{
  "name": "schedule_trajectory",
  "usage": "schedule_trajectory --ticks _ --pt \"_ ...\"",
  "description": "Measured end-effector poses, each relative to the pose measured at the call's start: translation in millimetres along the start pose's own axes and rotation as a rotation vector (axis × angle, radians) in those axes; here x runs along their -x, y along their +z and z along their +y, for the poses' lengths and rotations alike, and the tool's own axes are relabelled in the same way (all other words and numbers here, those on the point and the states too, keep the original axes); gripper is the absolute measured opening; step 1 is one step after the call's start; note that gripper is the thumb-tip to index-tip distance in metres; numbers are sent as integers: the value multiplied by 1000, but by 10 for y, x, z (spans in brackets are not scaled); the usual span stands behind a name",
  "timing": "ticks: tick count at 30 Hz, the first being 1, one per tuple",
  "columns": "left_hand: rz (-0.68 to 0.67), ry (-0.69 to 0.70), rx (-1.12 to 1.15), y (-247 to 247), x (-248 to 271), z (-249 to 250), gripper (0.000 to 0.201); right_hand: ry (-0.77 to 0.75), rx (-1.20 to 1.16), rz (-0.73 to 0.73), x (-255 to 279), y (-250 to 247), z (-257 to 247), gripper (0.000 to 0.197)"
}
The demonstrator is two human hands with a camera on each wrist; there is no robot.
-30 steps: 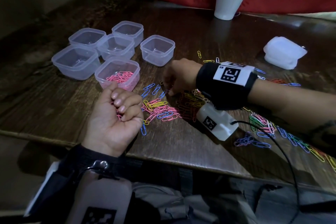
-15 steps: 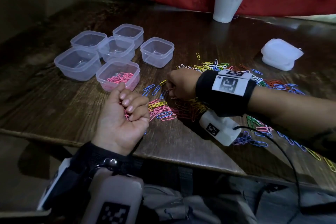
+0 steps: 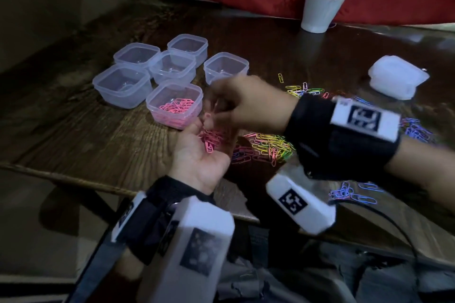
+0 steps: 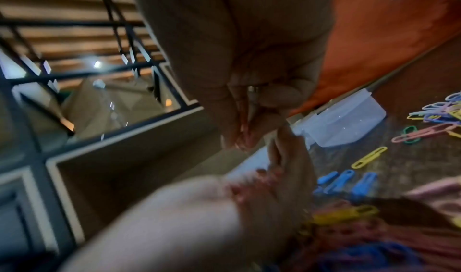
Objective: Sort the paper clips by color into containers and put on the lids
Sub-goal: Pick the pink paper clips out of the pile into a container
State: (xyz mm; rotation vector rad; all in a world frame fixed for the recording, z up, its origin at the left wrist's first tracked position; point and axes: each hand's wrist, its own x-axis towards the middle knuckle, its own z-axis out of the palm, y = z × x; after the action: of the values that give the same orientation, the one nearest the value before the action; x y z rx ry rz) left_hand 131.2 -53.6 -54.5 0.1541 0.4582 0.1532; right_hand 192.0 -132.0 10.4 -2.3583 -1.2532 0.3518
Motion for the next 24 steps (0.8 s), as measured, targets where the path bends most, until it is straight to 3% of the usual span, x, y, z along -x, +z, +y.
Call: schedule_trajectory --ticks 2,6,9,11,14,17,21,24 --pt "-4 -12 -13 20 16 -18 23 -46 82 88 27 19 45 13" --pt "-25 -60 146 22 106 105 18 47 -184 367 190 -378 221 13" --pt "-78 -98 59 -18 164 238 16 198 -10 207 547 -514 322 9" --pt "-98 -79 -154 -24 198 308 29 302 60 88 812 -357 312 9" --pt "-117 -97 -573 47 274 352 43 418 23 103 1025 -10 248 14" --pt "-136 -30 -1062 164 317 301 32 499 42 122 1044 195 235 22" --pt "-379 171 -1779 319 303 211 16 541 33 155 1002 266 315 25" --pt "-449 371 -2295 419 168 153 11 536 -11 157 1003 263 357 24"
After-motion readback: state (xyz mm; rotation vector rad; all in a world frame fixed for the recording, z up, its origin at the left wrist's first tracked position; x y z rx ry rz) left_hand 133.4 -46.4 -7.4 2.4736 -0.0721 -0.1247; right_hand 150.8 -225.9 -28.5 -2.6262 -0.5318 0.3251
